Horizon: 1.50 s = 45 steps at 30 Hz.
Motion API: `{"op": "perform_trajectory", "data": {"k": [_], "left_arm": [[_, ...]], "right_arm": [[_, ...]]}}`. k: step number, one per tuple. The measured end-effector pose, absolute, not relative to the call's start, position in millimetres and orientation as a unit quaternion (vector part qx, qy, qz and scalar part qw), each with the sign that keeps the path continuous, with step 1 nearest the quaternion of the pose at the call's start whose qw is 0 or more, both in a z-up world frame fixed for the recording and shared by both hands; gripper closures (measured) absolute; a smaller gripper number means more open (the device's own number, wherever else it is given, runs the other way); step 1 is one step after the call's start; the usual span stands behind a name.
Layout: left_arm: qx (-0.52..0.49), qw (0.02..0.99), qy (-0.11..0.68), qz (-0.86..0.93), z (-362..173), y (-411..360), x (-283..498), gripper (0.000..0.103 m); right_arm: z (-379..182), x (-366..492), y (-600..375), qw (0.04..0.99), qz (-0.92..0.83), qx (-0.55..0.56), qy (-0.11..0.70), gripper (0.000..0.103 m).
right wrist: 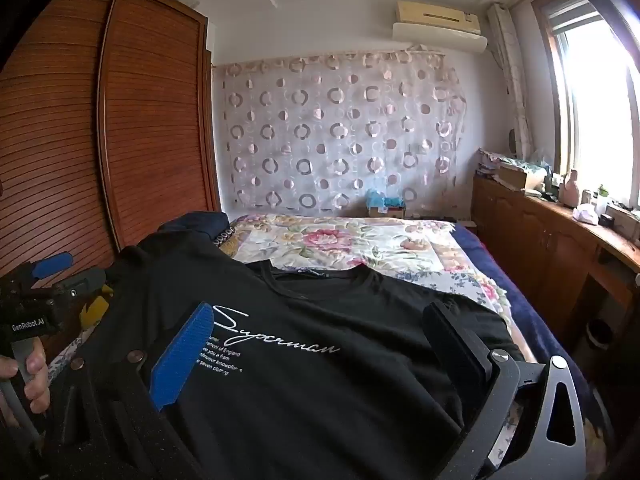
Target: Fold small clothes
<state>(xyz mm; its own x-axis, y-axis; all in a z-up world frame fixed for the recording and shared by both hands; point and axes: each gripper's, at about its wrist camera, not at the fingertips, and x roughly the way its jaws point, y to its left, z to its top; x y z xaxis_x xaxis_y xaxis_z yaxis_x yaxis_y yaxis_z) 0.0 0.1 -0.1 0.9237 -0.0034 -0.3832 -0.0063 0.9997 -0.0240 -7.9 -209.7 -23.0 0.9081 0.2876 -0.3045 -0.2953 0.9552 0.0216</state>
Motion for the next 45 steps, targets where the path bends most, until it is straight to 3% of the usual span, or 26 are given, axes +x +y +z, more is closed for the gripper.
{"op": "perform_trajectory", "data": {"k": [45], "left_arm": [[-0.005, 0.982, 0.187, 0.004, 11, 1, -3, 0.0]], "right_arm": [[-22, -9, -207, 0.977, 0.149, -0.007, 0.151, 0.0]]}}
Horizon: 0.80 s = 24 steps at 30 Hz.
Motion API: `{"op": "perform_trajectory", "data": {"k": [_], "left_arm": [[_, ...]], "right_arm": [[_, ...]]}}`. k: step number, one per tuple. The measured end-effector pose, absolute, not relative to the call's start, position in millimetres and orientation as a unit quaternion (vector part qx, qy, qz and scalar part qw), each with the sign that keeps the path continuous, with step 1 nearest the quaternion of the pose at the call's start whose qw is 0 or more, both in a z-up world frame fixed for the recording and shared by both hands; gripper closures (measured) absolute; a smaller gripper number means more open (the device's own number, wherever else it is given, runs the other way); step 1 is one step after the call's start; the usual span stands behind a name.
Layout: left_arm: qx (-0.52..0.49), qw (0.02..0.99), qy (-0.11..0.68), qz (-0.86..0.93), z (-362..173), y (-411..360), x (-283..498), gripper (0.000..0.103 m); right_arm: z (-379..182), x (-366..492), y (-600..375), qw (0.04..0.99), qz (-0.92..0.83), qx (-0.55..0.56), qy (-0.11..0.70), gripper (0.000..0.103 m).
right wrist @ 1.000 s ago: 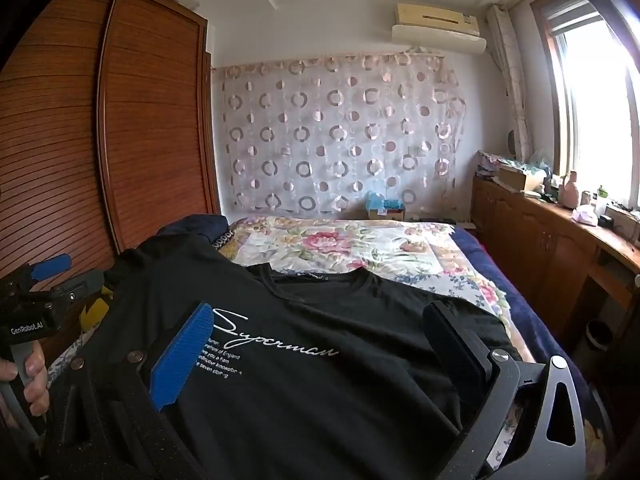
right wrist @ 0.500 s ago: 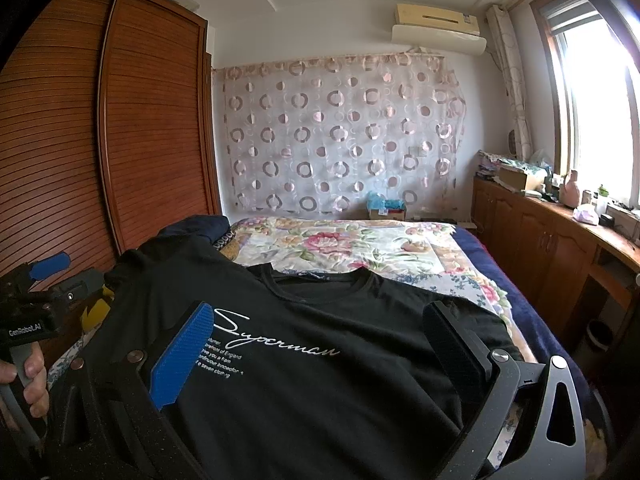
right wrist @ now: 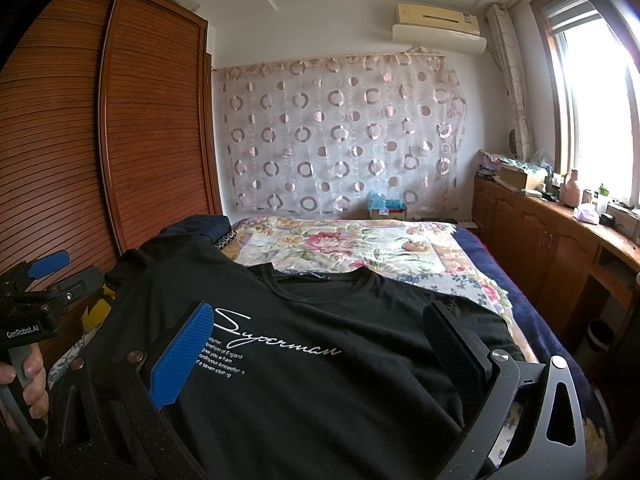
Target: Fold small clothes
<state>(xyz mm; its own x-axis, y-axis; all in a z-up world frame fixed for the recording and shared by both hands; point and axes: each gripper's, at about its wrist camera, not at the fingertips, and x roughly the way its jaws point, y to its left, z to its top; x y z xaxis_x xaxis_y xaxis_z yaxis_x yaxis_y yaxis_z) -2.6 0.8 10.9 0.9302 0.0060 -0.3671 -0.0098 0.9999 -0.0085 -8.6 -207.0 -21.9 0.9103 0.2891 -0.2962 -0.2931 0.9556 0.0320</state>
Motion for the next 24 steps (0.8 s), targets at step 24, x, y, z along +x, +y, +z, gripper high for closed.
{"op": "perform_trajectory", "data": {"k": [24], "left_arm": [[-0.002, 0.983, 0.184, 0.005, 11.8, -0.6, -3.9, 0.0]], "right_arm": [[-22.6, -8.4, -207.8, 0.977, 0.149, -0.005, 0.15, 0.0]]}}
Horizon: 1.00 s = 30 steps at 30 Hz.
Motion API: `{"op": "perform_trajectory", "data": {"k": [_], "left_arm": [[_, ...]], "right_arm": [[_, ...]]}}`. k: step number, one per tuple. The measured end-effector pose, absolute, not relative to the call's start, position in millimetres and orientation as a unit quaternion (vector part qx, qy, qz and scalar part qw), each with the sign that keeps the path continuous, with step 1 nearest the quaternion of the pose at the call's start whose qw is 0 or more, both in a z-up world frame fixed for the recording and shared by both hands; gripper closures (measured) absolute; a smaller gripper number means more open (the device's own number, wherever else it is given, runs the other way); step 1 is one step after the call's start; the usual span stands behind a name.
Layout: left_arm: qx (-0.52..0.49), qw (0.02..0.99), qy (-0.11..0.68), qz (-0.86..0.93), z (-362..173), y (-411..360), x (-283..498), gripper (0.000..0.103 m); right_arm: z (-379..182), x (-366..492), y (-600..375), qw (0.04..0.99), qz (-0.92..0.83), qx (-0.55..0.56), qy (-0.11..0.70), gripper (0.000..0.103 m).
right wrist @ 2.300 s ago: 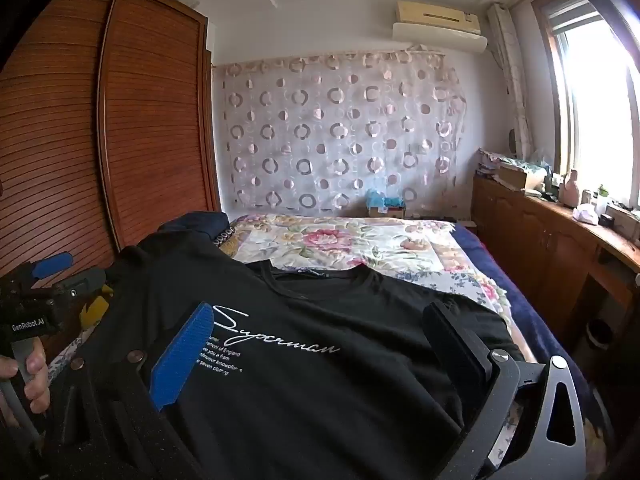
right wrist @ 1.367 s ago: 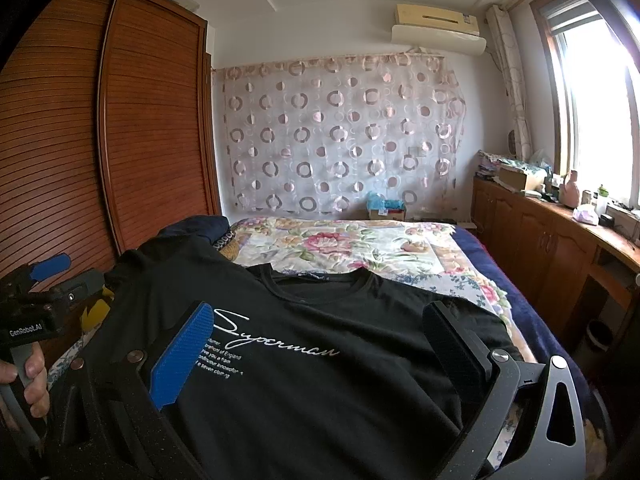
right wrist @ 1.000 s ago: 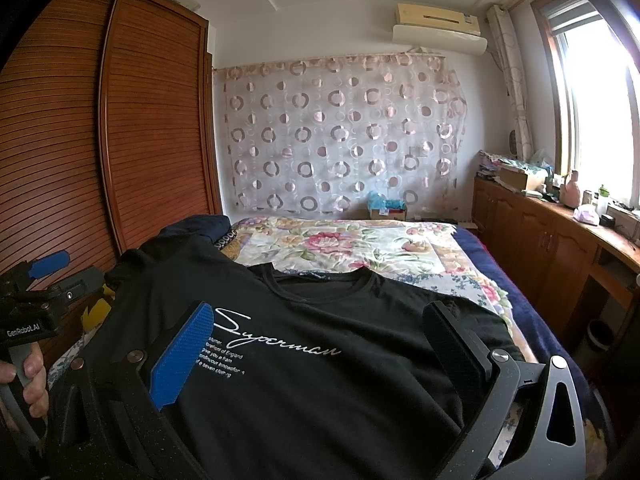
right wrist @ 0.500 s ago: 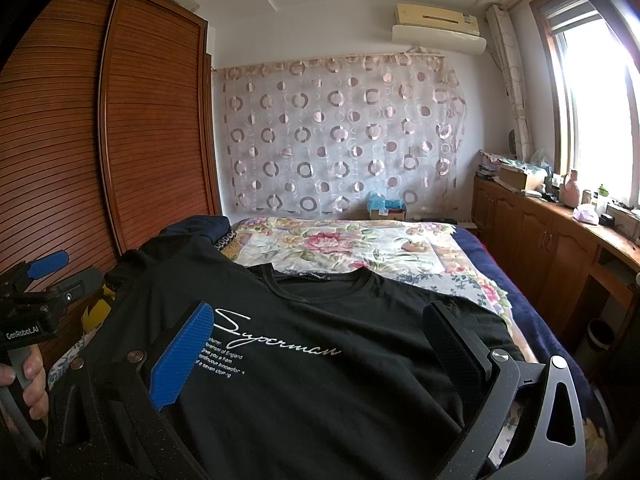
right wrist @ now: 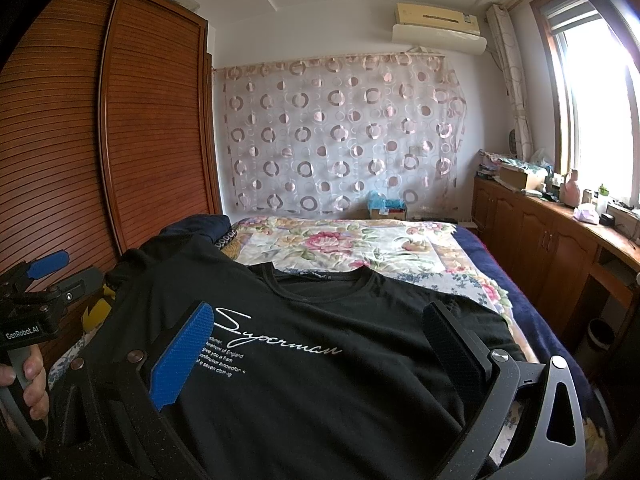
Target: Fold small clothes
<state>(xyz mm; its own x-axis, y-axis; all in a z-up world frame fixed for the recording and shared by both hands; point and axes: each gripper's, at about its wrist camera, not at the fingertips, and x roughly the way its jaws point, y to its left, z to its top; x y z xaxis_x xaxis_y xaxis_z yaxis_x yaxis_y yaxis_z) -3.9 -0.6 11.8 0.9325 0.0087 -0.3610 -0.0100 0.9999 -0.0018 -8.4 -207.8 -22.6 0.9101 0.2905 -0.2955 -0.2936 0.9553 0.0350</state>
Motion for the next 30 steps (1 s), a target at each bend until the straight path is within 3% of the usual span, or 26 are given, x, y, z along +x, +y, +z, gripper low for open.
{"op": "perform_trajectory", "data": {"k": [30], "left_arm": [[0.0, 0.983, 0.181, 0.005, 23, 2, -11, 0.0]], "right_arm": [[-23, -9, -206, 0.977, 0.152, -0.006, 0.15, 0.0]]}}
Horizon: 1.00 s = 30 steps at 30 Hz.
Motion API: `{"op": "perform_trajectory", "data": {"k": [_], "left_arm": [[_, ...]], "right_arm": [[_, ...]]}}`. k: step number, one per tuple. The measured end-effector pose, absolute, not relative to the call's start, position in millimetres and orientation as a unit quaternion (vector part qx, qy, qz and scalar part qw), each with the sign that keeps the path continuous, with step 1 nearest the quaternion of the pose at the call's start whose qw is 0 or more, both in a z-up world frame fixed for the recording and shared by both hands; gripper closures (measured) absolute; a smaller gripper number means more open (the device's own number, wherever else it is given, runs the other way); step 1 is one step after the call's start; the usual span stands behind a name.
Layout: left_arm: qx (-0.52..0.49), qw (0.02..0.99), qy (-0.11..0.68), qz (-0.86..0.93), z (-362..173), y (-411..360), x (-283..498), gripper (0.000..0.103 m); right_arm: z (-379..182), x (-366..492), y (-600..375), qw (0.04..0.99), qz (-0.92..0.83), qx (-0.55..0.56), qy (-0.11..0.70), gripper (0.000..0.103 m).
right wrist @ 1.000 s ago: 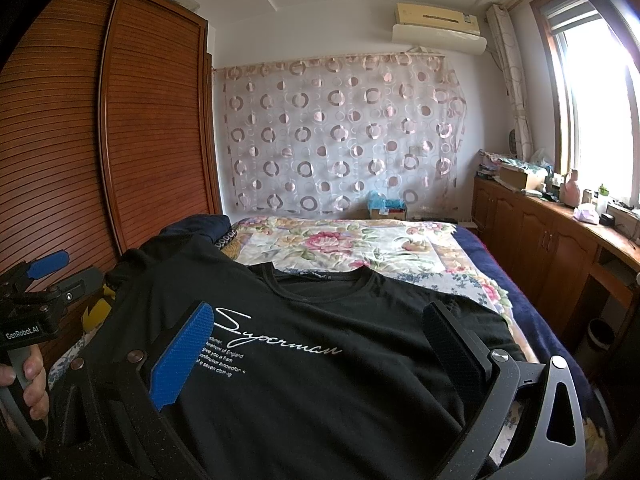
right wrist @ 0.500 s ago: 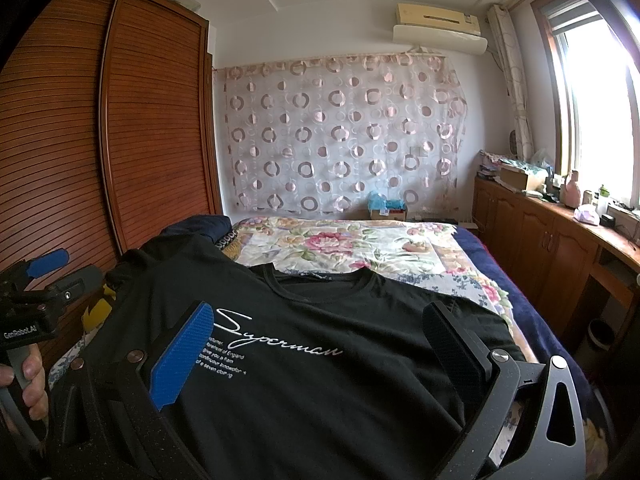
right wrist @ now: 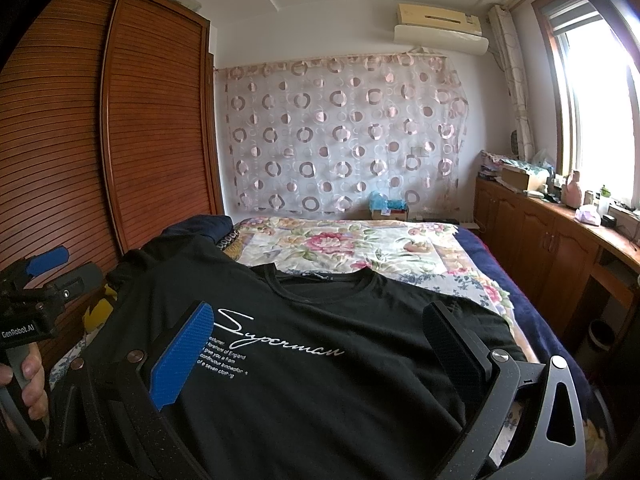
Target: Fold small clothes
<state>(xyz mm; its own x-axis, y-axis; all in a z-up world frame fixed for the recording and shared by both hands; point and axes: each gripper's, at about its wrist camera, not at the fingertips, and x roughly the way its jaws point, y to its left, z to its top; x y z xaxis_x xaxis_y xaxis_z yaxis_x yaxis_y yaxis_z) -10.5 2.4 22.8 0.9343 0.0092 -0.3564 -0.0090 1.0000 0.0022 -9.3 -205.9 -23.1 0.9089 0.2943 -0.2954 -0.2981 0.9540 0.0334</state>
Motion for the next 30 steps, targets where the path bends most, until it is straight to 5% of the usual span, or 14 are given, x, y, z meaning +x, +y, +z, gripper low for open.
{"op": "perform_trajectory", "data": {"k": [10, 30], "left_arm": [[0.016, 0.978, 0.21, 0.011, 40, 4, -5, 0.0], [0.014, 0.955, 0.295, 0.033, -15, 92, 41, 0.003]], "right_arm": [[-36, 6, -195, 0.969, 0.174, -0.012, 0.173, 0.0], [-43, 57, -184, 0.94, 0.244, -0.035, 0.237, 0.0]]}}
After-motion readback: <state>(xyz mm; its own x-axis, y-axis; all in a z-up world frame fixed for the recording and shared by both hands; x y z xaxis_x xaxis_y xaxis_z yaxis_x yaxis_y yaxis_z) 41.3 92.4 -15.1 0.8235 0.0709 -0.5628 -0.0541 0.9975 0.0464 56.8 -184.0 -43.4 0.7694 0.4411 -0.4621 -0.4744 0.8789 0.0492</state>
